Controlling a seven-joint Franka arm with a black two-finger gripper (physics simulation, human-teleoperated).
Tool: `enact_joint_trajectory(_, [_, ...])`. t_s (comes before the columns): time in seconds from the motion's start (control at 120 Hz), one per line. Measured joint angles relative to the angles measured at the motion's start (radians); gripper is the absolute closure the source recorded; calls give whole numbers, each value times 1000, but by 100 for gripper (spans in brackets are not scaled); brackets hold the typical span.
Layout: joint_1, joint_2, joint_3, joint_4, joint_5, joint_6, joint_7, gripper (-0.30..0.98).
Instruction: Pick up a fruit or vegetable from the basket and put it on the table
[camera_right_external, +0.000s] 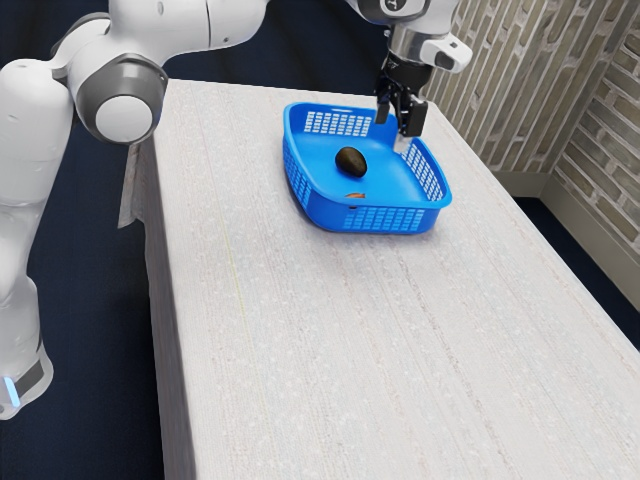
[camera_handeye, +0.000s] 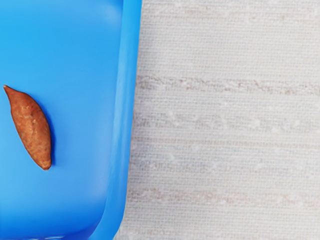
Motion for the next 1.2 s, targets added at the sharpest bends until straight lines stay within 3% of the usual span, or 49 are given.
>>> enact_joint_trajectory(0.233, [1,-11,2,9,1,-1,-2,1])
enact_joint_trajectory(0.367, [148,-13,6,6,-30,-29,-50,0])
enact_joint_trajectory(0.55, [213,-5,5,-5,-47,-77,-142,1])
enact_joint_trajectory(0.725, [244,-73,0,-209,-54,-27,-156,0])
enact_joint_trajectory(0.858, [230,-67,-14,-268,-78,26,-153,1])
enact_joint_trajectory(0.967, [276,-64,-10,-276,-70,50,-140,1])
enact_joint_trajectory(1.2, [248,124,-40,-98,-108,98,-114,1])
